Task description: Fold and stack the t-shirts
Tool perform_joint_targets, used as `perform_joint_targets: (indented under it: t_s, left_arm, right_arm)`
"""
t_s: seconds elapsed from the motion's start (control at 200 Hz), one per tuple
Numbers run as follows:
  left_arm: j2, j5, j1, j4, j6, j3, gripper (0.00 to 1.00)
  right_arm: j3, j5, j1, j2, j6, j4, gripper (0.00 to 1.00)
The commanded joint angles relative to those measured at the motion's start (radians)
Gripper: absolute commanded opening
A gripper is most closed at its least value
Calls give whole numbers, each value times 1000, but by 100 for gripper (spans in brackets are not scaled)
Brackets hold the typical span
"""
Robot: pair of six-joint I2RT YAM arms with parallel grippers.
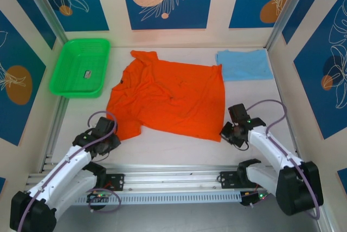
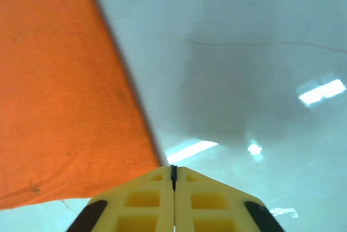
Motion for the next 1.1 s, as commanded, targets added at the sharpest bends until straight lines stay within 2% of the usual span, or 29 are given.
perform_joint_targets:
  t_s: [0.0, 0.025, 0.095, 0.16, 0.25, 0.325, 0.475, 0.695, 0.79, 0.94, 1.095]
  left_arm:
    - [-6, -55, -7, -46, -34, 3, 35]
    - [-7, -59, -6, -46, -39, 1, 43]
    - [-6, -69, -6, -46, -44, -1, 54]
    - [-4, -84, -6, -43, -45, -2, 61]
    - [13, -94, -3, -26, -41, -11, 65]
    - [33, -74, -1, 11, -32, -18, 65]
    - [82, -47, 11, 65, -9, -16, 65]
    - [149, -24, 38, 123, 19, -16, 64]
    - [181, -10, 54, 151, 30, -21, 63]
    - [218, 2, 66, 185, 42, -26, 56]
    - [245, 12, 76, 210, 50, -23, 45]
  right_arm:
    - [-48, -63, -56, -75, 37, -15, 19]
    - [-58, -66, -70, -96, 42, -20, 29]
    - [-79, -82, -102, -160, 54, -30, 32]
    - [-81, -84, -117, -217, 61, -42, 44]
    - [-69, -102, -114, -257, 48, -44, 52]
    - [-40, -104, -99, -240, 37, -64, 53]
    - [-23, -86, -12, -170, 43, -50, 53]
    - [24, -37, 146, 28, 66, -1, 50]
    - [40, -28, 165, 91, 64, 25, 48]
    - [68, 19, 179, 159, 59, 34, 45]
    - [75, 30, 181, 211, 56, 41, 31]
